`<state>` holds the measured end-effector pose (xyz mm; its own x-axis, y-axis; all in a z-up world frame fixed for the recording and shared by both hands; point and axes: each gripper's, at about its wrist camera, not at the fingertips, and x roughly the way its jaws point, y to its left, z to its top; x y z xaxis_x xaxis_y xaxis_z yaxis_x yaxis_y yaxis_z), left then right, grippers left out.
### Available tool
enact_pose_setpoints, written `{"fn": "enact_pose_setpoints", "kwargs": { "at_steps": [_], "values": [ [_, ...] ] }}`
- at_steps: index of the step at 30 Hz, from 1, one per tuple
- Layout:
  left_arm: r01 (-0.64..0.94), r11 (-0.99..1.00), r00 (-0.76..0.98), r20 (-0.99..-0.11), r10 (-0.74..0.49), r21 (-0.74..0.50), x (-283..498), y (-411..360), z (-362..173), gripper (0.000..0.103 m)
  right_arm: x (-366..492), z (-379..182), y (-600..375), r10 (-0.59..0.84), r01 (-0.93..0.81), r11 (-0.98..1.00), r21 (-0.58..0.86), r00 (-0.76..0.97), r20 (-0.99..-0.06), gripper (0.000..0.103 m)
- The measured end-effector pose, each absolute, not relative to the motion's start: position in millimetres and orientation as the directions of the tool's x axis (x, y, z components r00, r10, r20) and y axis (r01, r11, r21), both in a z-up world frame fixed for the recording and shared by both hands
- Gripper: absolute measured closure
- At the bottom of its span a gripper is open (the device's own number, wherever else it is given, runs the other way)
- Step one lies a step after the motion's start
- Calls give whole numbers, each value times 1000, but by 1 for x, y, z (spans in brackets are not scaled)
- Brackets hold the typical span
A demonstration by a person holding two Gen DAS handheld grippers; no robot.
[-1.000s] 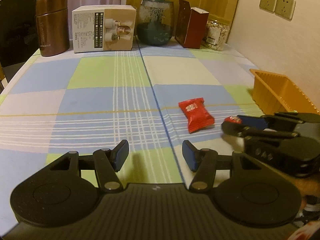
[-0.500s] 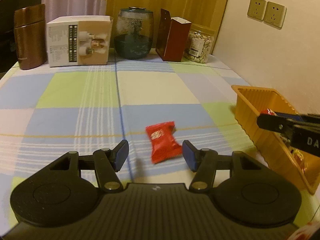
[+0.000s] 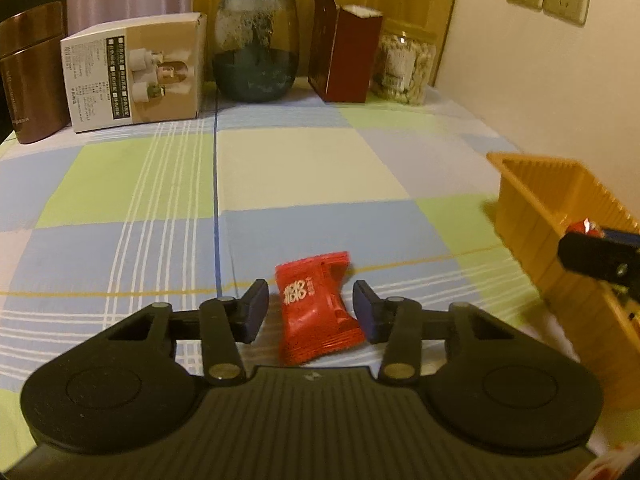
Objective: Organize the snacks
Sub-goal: 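Grasp the small red candy with the right tool while the left tool grasps the red packet, then carry both held red candies over the orange tray with both tools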
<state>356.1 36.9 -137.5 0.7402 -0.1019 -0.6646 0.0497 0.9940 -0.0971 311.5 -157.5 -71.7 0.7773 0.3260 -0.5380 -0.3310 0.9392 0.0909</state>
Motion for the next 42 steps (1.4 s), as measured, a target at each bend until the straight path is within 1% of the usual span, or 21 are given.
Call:
{"fn": "enact_pose_setpoints", "kwargs": {
  "at_steps": [2, 5, 8, 14, 19, 28, 42],
  "values": [
    [50, 994, 730, -676, -101, -96, 356, 38, -139, 70, 311, -71, -157, 327, -331, 939, 93, 777, -538, 77],
    [60, 995, 726, -680, -102, -85, 348, 38, -138, 75, 309, -71, -157, 329, -332, 938, 95, 777, -537, 77],
    [52, 994, 724, -683, -101, -92, 333, 40, -135, 77, 307, -69, -156, 329, -331, 939, 96, 779, -533, 77],
    [37, 992, 729, -676, -109, -119, 292, 42, -119, 77, 290, -65, -154, 341, -336, 936, 109, 779, -527, 77],
    [28, 992, 730, -675, -106, -126, 259, 41, -105, 77, 261, -65, -154, 342, -350, 932, 89, 774, -533, 77],
    [-5, 988, 746, -659, -101, -157, 207, 34, -75, 78, 210, -62, -172, 328, -323, 940, 106, 778, -535, 77],
    [-16, 982, 761, -639, -109, -186, 154, 16, -50, 78, 163, -49, -201, 318, -288, 947, 140, 801, -507, 77]
  ]
}}
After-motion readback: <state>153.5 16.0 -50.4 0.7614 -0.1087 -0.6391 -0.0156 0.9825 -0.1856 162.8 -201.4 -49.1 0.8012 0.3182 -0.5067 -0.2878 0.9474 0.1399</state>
